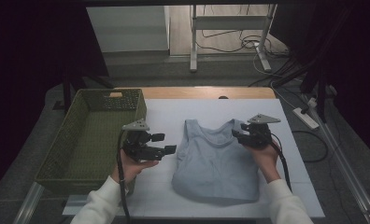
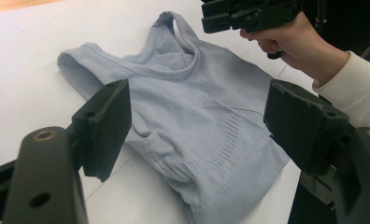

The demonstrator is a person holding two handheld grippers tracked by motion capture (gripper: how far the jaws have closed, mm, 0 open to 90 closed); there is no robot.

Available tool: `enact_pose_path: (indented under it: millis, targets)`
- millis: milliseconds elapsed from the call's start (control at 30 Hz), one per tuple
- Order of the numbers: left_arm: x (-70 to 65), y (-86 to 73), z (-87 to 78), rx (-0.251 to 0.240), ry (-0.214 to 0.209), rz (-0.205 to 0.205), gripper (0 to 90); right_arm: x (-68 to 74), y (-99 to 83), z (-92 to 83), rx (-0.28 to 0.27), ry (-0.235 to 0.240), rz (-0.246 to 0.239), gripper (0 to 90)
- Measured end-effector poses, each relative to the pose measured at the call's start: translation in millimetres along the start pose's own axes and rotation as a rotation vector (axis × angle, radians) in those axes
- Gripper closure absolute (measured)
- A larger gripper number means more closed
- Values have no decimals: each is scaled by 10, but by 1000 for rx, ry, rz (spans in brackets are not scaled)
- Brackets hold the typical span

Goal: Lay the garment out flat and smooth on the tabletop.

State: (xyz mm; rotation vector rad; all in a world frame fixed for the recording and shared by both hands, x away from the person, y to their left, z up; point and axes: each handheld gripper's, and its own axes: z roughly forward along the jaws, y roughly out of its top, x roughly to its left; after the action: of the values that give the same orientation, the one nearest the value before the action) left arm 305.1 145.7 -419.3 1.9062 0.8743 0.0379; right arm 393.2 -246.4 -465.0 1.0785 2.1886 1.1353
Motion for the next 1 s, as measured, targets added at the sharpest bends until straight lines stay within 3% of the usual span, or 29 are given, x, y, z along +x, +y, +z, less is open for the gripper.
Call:
enact_pose_path:
  millis: [467, 1000]
  targets:
    - [9, 4, -9, -5, -2, -1, 242, 294, -37, -17, 53, 79, -59, 488]
    - [5, 7, -13, -4, -2, 2, 242, 486, -109, -69, 87, 127, -86, 478]
